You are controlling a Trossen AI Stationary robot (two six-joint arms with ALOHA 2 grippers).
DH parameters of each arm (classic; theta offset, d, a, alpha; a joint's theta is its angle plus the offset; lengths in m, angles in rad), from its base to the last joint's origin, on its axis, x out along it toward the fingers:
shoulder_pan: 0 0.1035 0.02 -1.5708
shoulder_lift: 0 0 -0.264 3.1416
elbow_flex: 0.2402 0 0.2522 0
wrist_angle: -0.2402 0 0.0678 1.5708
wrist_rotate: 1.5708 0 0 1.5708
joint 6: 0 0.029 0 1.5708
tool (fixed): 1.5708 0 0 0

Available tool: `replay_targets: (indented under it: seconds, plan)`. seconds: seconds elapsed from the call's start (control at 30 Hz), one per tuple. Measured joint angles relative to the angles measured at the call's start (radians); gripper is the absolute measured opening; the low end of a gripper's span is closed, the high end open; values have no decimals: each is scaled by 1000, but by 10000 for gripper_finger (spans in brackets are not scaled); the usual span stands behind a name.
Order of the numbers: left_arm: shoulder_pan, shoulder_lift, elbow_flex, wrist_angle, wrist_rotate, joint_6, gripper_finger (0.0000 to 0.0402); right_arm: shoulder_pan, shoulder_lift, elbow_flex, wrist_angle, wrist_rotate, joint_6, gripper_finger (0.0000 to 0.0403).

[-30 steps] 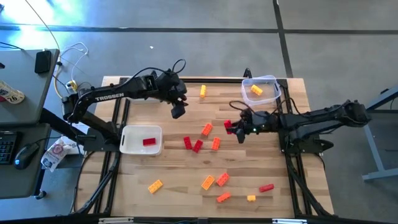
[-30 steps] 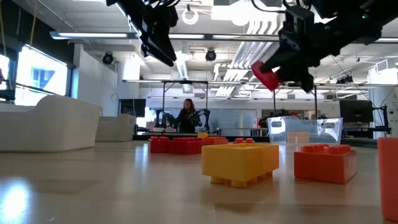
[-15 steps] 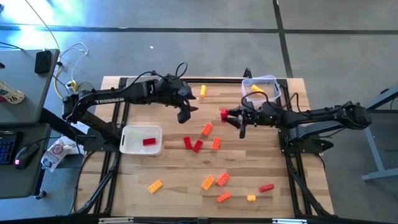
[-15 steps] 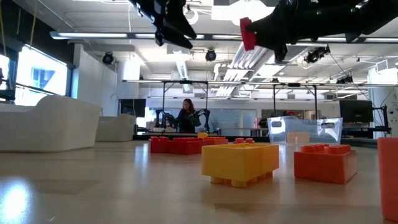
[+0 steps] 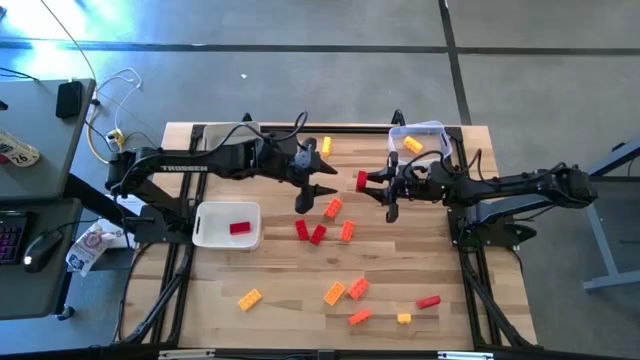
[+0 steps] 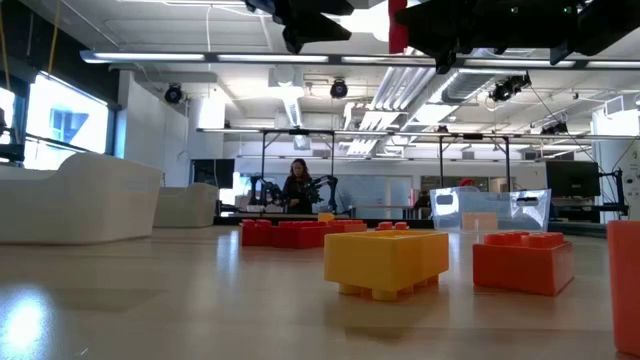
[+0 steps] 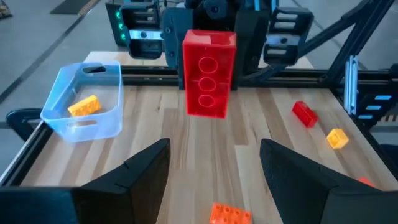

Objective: Sort & place blocks by color
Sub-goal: Put the red game piece into the white bin

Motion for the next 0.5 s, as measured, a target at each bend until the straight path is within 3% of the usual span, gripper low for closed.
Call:
replay_targets:
  seconds: [0.3, 0.5]
  plan:
    - [-11, 80, 0, 161, 19, 0, 234, 0, 58, 0, -1, -40, 0, 110]
    - [-11, 107, 0, 176, 49, -2, 234, 0, 95, 0, 8, -40, 0, 110]
